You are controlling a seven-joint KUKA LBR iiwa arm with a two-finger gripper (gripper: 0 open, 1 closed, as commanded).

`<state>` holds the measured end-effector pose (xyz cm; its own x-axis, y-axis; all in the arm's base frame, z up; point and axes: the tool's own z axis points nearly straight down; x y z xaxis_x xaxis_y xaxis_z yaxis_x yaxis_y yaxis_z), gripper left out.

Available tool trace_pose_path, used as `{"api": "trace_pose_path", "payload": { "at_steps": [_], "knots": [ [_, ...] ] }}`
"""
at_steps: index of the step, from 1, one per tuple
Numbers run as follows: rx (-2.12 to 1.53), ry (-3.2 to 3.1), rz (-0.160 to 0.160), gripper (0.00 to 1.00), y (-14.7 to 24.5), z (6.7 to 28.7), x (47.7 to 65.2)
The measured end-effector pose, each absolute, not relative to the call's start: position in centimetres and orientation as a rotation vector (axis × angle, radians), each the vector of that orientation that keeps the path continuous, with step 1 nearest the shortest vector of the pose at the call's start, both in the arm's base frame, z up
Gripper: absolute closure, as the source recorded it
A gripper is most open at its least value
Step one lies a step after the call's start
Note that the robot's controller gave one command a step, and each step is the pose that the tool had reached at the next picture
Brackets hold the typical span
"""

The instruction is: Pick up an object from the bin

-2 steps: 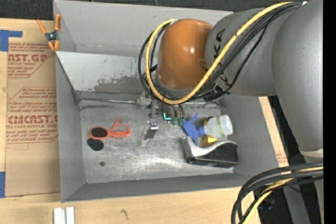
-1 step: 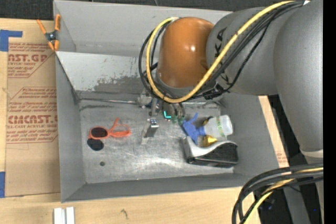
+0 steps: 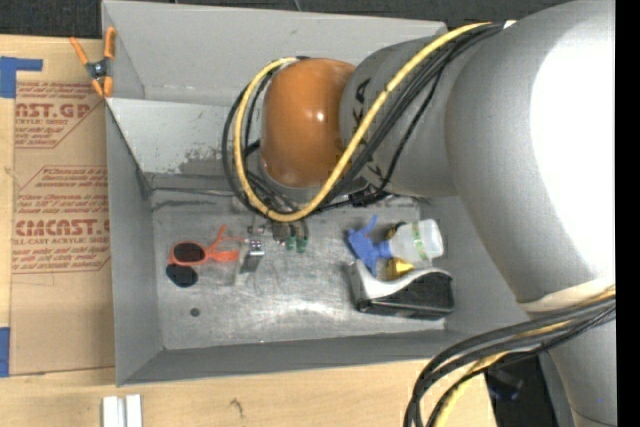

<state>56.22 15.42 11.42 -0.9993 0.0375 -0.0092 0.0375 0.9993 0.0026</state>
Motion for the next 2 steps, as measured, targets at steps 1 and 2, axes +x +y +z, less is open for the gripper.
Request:
{"api": "trace_pose_path", "payload": {
  "at_steps": [1, 2],
  "knots": [
    [0.071, 3.139, 0.003, 1.0, 16.45, 9.44, 56.84],
    [0.071, 3.14, 0.003, 1.0, 16.44, 9.44, 56.84]
  ]
}}
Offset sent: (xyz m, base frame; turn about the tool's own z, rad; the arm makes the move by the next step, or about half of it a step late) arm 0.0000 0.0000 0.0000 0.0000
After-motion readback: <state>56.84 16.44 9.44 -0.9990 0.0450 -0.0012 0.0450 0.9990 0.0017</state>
